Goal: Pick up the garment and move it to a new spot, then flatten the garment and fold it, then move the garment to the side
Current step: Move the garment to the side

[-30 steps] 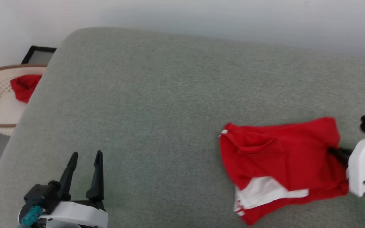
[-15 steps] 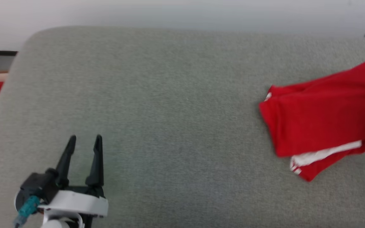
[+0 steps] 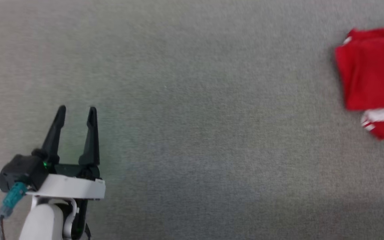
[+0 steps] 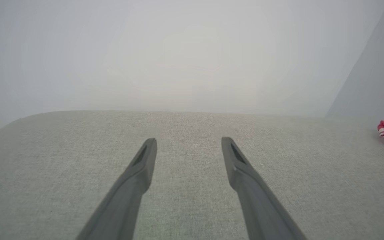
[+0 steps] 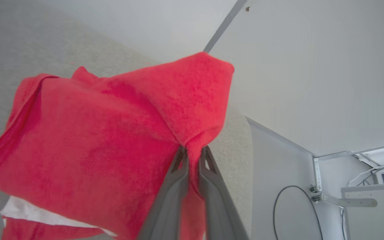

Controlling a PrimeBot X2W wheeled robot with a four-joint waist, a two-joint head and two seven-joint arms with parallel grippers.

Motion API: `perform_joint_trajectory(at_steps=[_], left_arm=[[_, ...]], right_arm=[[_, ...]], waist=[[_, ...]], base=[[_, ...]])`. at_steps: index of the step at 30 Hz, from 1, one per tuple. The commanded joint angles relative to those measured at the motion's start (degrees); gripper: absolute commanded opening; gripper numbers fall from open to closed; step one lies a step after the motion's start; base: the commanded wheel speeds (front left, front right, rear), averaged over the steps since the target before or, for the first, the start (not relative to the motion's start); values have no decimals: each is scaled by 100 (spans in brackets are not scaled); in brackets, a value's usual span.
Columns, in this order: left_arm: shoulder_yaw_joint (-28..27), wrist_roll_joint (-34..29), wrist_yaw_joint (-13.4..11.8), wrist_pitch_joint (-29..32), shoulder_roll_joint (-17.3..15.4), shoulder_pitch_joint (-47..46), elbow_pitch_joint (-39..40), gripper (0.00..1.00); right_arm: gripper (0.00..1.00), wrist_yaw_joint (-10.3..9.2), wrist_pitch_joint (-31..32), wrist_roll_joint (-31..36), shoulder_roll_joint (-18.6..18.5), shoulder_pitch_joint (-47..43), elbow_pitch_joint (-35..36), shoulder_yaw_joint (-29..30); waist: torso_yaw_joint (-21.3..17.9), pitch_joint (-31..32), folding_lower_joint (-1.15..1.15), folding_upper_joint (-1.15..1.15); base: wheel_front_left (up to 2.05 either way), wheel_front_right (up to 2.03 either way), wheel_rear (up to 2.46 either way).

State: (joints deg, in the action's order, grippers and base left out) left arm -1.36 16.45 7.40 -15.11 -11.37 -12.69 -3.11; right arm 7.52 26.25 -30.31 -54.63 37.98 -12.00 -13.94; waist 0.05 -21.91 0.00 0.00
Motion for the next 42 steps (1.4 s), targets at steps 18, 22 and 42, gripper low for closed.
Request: perform_joint_trajectory(at_steps=[18, 22, 42], left_arm=[[81, -53, 13, -1, -328, -471, 170, 100], [95, -58, 13, -2, -356, -501, 169, 100], [-3, -86, 13, -2, -259, -105, -24, 100]], right_arm=[[0, -7, -1575, 984, -237, 1245, -2281, -447], [0, -7, -1738, 1090, -88, 1464, -2729, -515], [100, -7, -2827, 1020, 847, 1955, -3592, -635]], waist=[[-485, -1062, 0, 0], [-494, -1095, 0, 0], [-490, -126, 0, 0]], base=[[0, 0, 0], [0, 0, 0], [0, 0, 0]])
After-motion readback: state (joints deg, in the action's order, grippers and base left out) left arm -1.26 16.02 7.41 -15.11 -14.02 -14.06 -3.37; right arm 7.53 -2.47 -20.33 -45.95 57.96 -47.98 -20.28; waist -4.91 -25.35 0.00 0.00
